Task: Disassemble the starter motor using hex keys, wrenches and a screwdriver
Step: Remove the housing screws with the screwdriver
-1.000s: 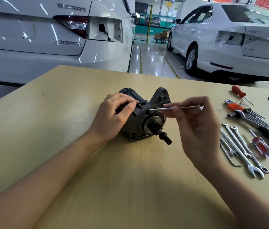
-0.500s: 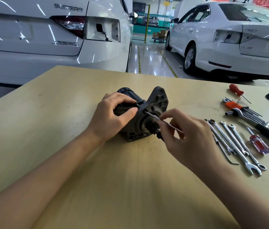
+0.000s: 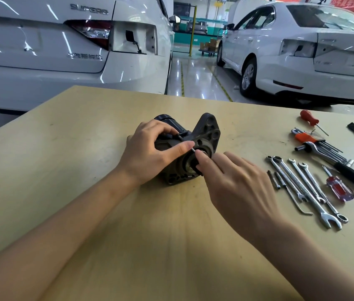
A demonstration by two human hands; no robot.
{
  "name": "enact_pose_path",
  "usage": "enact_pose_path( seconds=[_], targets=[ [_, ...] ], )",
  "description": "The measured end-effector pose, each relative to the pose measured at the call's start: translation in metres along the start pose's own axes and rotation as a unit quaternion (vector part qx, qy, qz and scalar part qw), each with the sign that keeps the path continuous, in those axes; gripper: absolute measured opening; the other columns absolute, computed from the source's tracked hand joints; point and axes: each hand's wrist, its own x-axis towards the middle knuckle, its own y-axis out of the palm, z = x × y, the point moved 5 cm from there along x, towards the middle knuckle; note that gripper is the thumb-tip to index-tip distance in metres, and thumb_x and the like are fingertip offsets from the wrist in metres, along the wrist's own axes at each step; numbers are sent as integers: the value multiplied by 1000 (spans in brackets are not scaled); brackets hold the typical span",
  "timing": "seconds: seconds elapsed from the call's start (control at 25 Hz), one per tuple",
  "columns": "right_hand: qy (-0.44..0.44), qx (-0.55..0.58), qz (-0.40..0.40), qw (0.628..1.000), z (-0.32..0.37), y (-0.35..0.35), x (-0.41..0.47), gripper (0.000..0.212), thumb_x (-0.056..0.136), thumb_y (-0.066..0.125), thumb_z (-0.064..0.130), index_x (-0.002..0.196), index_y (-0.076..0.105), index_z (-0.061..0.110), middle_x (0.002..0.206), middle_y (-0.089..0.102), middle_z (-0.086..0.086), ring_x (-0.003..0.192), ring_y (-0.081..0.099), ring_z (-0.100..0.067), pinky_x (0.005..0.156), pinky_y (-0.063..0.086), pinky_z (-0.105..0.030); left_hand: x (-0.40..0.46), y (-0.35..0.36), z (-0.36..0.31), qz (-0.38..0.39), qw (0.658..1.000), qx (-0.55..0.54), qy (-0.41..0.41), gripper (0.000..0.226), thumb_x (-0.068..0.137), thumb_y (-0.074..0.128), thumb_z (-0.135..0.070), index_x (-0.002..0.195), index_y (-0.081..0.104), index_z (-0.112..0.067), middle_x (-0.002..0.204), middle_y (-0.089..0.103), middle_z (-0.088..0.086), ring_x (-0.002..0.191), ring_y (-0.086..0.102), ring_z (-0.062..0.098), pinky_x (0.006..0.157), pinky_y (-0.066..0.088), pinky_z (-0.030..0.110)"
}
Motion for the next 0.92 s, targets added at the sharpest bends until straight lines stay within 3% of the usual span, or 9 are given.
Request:
enact_pose_path(
  seconds=[0.12, 0.2, 0.36, 0.56, 0.6, 0.64, 0.76, 0.84, 0.92],
  targets=[
    [-6, 64, -22, 998, -3, -1, 2, 16, 77, 71, 0, 91, 68, 6, 64, 57, -3, 54, 52, -23, 47, 41, -30, -4, 2, -8, -26, 999, 16, 14, 60, 61, 64, -67, 107, 59, -28, 102, 59, -17, 101, 53, 6, 102, 38, 47],
    [16, 104, -33, 994, -5, -5, 3, 4, 85, 67, 8, 85, 63, 6, 60, 56, -1, 51, 51, -24, 45, 43, -31, -10, 3, -19, -17, 993, 42, 112, 52, 70, 63, -58, 116, 56, -35, 114, 58, -16, 106, 54, 5, 106, 32, 53],
    [36, 135, -45, 989, -3, -11, 5, 22, 94, 55, 22, 79, 56, 7, 58, 54, 0, 48, 49, -24, 45, 42, -31, -13, 3, -26, 56, 961, 39, 268, 22, 84, 67, -25, 105, 72, -26, 132, 54, -3, 122, 49, 16, 103, 37, 47],
    [101, 174, 50, 978, 2, -9, 2, 37, 91, 46, 48, 84, 49, 12, 52, 39, 8, 43, 31, -13, 41, 26, -25, -22, 11, -30, -20, 922, 120, 368, 22, 92, 56, -15, 95, 75, -5, 118, 65, 14, 99, 63, 31, 87, 49, 38],
    [138, 240, 81, 958, 2, -7, -3, 40, 87, 47, 56, 87, 48, 17, 52, 40, 8, 42, 32, -11, 41, 28, -25, -22, 12, -31, -26, 918, 128, 373, 21, 92, 57, -14, 94, 76, -4, 117, 66, 14, 96, 64, 32, 84, 51, 40],
    [191, 359, 105, 907, 0, -4, -10, 42, 82, 49, 62, 89, 49, 21, 53, 43, 5, 42, 34, -8, 43, 30, -22, -22, 12, -31, -26, 917, 130, 376, 20, 91, 58, -12, 93, 76, -3, 117, 66, 15, 95, 65, 32, 82, 52, 40],
    [363, 659, 134, 645, -14, 5, -32, 34, 73, 64, 53, 88, 64, 22, 53, 51, 0, 36, 32, -7, 38, 28, -16, -21, 11, -30, -20, 920, 123, 371, 17, 89, 62, -10, 94, 75, -1, 116, 66, 16, 95, 66, 32, 82, 53, 40],
    [412, 683, 175, 576, -19, 6, -42, 27, 71, 75, 40, 86, 69, 19, 50, 45, -8, 33, 24, -11, 37, 22, -14, -21, 11, -31, -22, 921, 121, 370, 17, 88, 63, -10, 94, 75, 0, 116, 67, 16, 93, 66, 31, 82, 53, 39],
    [428, 699, 199, 538, -16, 8, -40, 36, 66, 72, 44, 89, 71, 16, 47, 40, -8, 32, 21, -11, 37, 20, -13, -21, 12, -31, -25, 921, 120, 370, 17, 87, 63, -10, 94, 75, 0, 117, 66, 16, 95, 66, 31, 84, 53, 39]
  ],
)
